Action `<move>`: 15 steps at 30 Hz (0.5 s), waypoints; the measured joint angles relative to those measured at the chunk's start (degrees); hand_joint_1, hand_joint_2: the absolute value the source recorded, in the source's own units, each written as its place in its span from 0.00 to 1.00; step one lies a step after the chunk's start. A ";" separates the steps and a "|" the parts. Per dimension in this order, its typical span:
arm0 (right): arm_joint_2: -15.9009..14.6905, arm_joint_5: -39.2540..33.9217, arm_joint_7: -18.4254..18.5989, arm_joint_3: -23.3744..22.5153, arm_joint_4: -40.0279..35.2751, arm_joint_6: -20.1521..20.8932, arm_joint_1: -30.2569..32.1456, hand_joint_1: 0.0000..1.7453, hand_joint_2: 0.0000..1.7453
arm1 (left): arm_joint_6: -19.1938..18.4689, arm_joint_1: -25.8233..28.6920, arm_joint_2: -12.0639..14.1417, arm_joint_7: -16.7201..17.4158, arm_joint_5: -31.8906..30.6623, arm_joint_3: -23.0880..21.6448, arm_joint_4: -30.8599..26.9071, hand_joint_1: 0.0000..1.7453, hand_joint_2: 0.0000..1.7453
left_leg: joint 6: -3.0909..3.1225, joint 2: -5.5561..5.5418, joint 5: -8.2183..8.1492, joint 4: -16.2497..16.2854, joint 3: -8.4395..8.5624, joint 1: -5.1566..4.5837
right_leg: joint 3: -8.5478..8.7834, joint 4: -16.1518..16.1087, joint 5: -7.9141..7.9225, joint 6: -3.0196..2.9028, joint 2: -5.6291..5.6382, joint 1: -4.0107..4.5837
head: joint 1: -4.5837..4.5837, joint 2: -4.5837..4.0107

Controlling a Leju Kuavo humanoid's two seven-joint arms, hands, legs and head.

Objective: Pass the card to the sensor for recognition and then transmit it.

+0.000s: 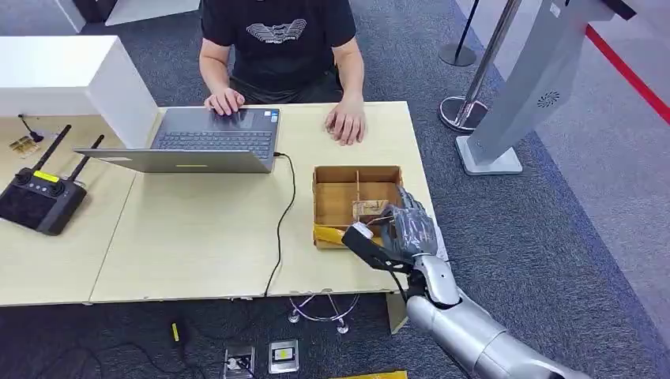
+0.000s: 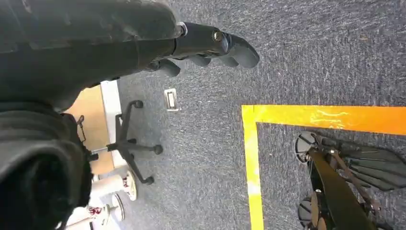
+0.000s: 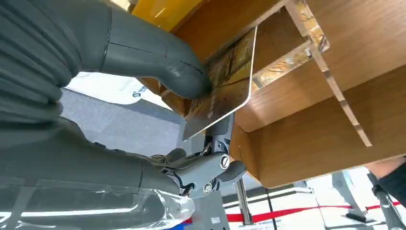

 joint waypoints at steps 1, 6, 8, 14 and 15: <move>0.13 0.15 -0.04 0.00 0.00 -0.32 -0.03 1.00 1.00 | 0.00 -0.06 0.00 0.00 -0.18 -0.15 0.00 0.00 0.00 | 0.00 0.00 0.00 0.00 0.00 0.00 | 0.00 0.00 0.00 0.00 0.00 0.00 | 0.00 0.00; 0.44 4.76 2.15 0.04 -1.22 -0.40 -1.42 1.00 1.00 | 0.00 -0.40 0.02 0.20 -0.61 -1.14 -0.04 0.00 0.00 | -0.01 0.00 0.01 0.00 -0.01 0.00 | 0.00 0.02 0.01 -0.02 0.01 0.00 | 0.00 0.00; 0.44 7.33 4.14 0.09 -2.47 1.82 -2.95 1.00 1.00 | 0.00 -0.66 0.02 0.44 -0.77 -1.22 -0.04 0.00 0.00 | -0.06 0.01 0.04 0.00 0.00 0.00 | -0.01 0.01 0.02 -0.02 0.02 0.00 | -0.02 0.00; 0.55 16.27 7.04 0.22 -8.18 5.36 -9.04 1.00 1.00 | 0.00 -1.70 0.00 0.50 -1.05 -2.60 -0.07 0.00 0.00 | -0.12 0.00 0.09 0.00 0.00 0.00 | -0.02 0.03 0.06 -0.04 0.02 0.00 | 0.00 0.00; 0.66 17.52 7.47 0.24 -9.28 6.40 -10.17 1.00 1.00 | 0.00 -1.81 -0.02 0.57 -1.20 -2.67 -0.07 0.00 0.00 | -0.12 0.00 0.09 0.00 -0.01 0.00 | -0.02 0.03 0.07 -0.05 0.02 0.00 | 0.00 0.00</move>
